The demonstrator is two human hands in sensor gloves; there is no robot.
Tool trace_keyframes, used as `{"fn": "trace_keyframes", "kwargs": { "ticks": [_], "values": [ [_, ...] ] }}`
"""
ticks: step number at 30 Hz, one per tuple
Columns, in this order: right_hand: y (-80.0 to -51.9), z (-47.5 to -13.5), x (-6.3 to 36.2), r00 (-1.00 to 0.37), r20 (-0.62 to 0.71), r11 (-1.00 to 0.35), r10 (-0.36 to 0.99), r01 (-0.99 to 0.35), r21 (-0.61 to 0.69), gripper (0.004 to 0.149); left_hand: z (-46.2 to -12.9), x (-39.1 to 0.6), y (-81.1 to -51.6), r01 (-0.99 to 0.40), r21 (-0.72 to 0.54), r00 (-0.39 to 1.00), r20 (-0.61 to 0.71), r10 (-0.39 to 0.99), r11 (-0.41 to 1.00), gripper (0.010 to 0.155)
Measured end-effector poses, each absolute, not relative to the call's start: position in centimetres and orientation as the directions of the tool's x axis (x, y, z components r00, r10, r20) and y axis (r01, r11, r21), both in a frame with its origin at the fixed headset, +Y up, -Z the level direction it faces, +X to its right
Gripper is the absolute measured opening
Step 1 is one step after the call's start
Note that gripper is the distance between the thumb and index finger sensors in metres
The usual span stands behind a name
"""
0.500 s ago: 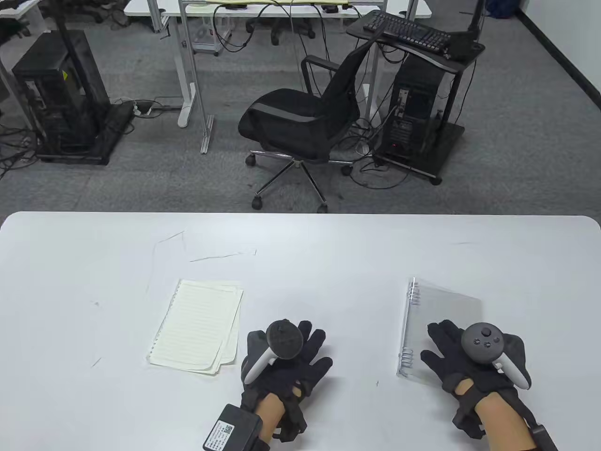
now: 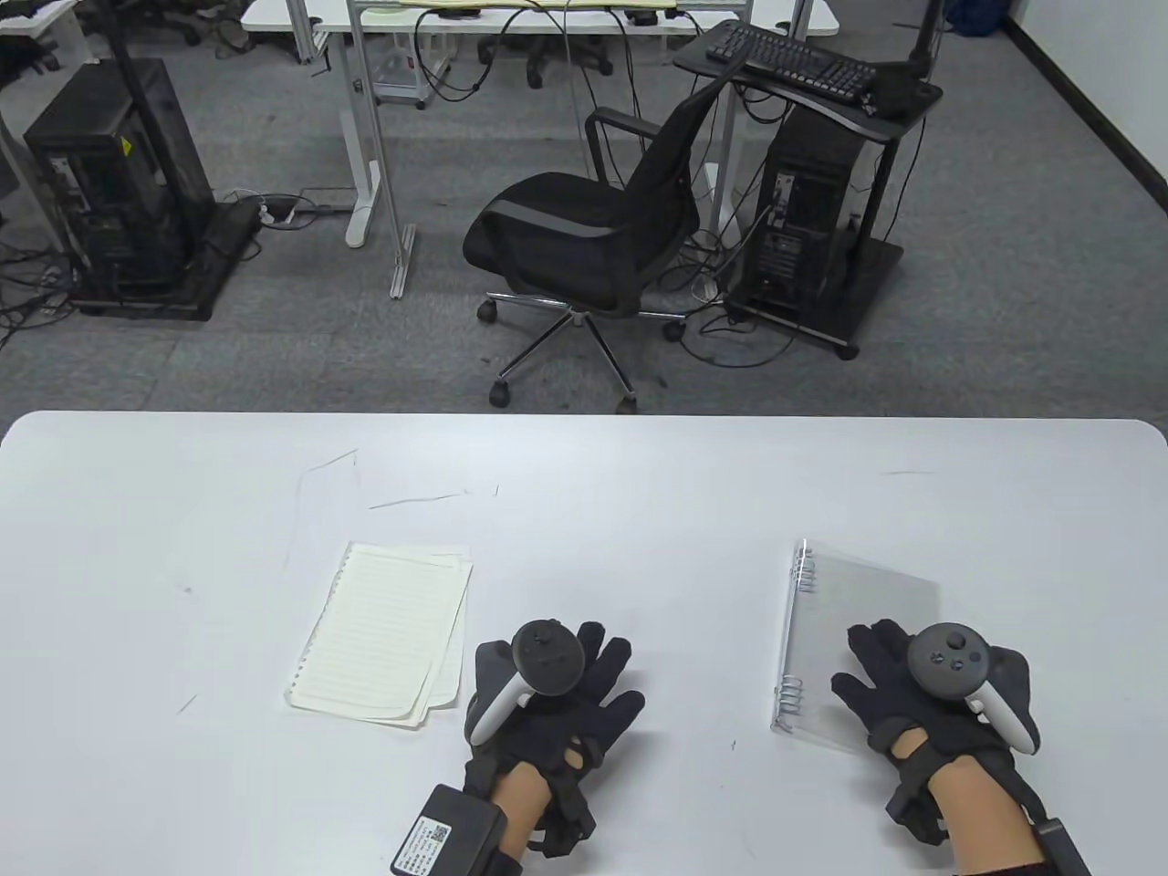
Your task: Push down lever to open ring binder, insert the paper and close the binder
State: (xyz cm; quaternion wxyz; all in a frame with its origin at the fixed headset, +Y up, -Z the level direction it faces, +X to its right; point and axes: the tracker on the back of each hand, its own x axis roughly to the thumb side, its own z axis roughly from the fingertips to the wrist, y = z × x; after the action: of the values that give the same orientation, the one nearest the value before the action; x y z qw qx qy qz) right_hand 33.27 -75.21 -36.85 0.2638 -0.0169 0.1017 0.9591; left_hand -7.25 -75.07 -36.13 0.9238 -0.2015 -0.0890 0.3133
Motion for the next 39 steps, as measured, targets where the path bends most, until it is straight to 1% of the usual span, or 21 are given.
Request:
{"fn": "trace_keyframes", "kwargs": {
  "ticks": [6, 11, 13, 18, 20, 21, 24, 28, 32, 34, 39],
  "values": [
    [-76.1, -37.3, 35.5, -0.848, -0.166, -0.833, 0.503, -0.527, 0.168, 0.075, -36.1, -7.3, -75.0, -0.545, -0.433, 0.787, 0.032, 0.616, 0.718, 0.068],
    [-76.4, -37.8, 35.9, -0.891, -0.193, -0.885, 0.410, -0.440, 0.153, 0.074, -36.2, -7.3, -75.2, -0.536, -0.440, 0.794, 0.028, 0.608, 0.720, 0.068],
    [-76.6, -37.8, 36.1, -0.893, -0.213, -0.892, 0.397, -0.430, 0.140, 0.073, -36.2, -7.3, -75.4, -0.528, -0.442, 0.800, 0.027, 0.600, 0.725, 0.068],
    [-77.3, -38.1, 36.8, -0.883, -0.301, -0.913, 0.359, -0.400, 0.084, 0.080, -36.1, -7.3, -75.2, -0.520, -0.431, 0.806, 0.038, 0.591, 0.737, 0.068],
    [-77.7, -38.2, 36.9, -0.871, -0.336, -0.910, 0.359, -0.407, 0.082, 0.082, -36.0, -7.4, -75.2, -0.518, -0.428, 0.808, 0.039, 0.588, 0.740, 0.069],
    [-77.9, -38.2, 36.9, -0.860, -0.359, -0.900, 0.363, -0.423, 0.105, 0.084, -36.0, -7.4, -75.2, -0.519, -0.426, 0.808, 0.038, 0.588, 0.741, 0.069],
    [-78.3, -38.2, 36.8, -0.837, -0.409, -0.887, 0.363, -0.445, 0.124, 0.091, -36.0, -7.4, -75.2, -0.517, -0.426, 0.811, 0.034, 0.585, 0.742, 0.069],
    [-78.2, -38.2, 36.7, -0.820, -0.454, -0.888, 0.349, -0.444, 0.119, 0.099, -36.0, -7.4, -75.2, -0.514, -0.429, 0.814, 0.028, 0.580, 0.743, 0.069],
    [-78.5, -38.2, 37.1, -0.780, -0.500, -0.859, 0.375, -0.496, 0.128, 0.098, -36.0, -7.4, -75.3, -0.500, -0.434, 0.824, 0.027, 0.566, 0.749, 0.068],
    [-78.6, -38.3, 37.4, -0.770, -0.502, -0.846, 0.393, -0.517, 0.132, 0.098, -35.9, -7.4, -75.4, -0.495, -0.439, 0.827, 0.025, 0.561, 0.750, 0.068],
    [-78.5, -38.3, 37.5, -0.774, -0.496, -0.859, 0.392, -0.501, 0.103, 0.099, -35.9, -7.3, -75.5, -0.483, -0.449, 0.834, 0.024, 0.551, 0.752, 0.068]
  ]
}}
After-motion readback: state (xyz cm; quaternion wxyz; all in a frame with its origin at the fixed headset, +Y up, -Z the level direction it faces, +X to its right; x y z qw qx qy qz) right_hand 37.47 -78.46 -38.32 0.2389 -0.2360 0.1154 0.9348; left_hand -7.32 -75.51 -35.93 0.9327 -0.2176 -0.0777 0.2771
